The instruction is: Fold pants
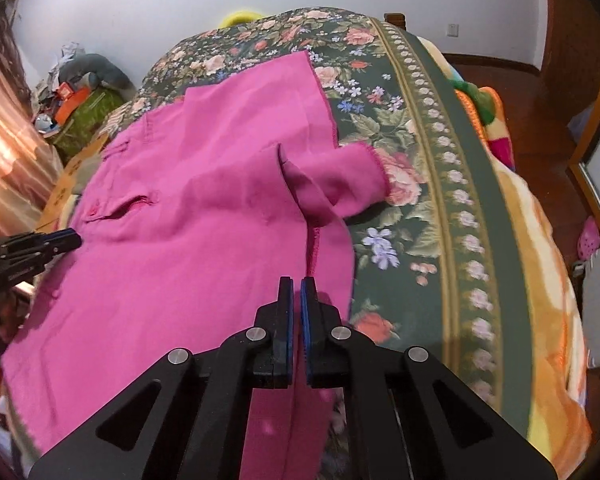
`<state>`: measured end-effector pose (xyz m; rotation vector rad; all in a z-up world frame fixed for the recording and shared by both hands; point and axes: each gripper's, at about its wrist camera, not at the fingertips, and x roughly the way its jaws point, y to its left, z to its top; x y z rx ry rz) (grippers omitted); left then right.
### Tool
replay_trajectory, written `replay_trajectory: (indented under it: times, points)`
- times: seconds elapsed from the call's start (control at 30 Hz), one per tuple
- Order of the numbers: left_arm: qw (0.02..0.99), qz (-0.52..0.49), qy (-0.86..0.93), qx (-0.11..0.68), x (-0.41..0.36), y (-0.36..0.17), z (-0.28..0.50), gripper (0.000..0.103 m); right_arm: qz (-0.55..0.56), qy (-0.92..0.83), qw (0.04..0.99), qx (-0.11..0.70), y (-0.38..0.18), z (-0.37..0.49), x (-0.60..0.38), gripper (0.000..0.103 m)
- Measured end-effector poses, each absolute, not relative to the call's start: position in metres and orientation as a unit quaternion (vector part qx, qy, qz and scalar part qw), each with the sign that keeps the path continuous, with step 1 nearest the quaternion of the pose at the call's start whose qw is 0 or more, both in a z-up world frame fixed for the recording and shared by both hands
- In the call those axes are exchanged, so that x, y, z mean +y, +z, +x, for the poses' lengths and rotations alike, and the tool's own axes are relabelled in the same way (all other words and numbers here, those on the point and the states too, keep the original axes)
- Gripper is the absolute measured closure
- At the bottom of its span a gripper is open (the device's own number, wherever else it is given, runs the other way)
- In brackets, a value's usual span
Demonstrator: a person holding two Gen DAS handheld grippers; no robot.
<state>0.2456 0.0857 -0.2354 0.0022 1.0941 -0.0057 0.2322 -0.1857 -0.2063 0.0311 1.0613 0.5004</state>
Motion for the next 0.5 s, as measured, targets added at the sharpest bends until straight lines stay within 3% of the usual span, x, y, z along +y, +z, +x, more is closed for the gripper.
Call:
replay_trajectory:
  times: [0.03,0.17,0.2,0.4,0.5]
  points:
    - [0.856,-0.002,-0.002,0.517,0.086,-0.232,0.244,0.083,0.012,0.233,0.837,0.495,-0.2,0.231,-0.189,0.094]
    - [0.863,-0.021,-0.001,0.504,0.096,-0.215,0.249,0.082,0.016,0.227,0.857,0.462,-0.175,0.236,-0.2,0.058]
    - [0.864,-0.024,-0.001,0.503,0.099,-0.212,0.253,0.082,0.023,0.226,0.864,0.449,-0.167,0.24,-0.203,0.053]
    - [0.857,-0.046,-0.011,0.514,0.105,-0.214,0.283,0.08,0.027,0.213,0.87,0.443,-0.163,0.275,-0.195,0.052]
    - [0.836,-0.086,-0.037,0.54,0.107,-0.23,0.3,0.072,0.043,0.209,0.854,0.475,-0.183,0.301,-0.188,0.053]
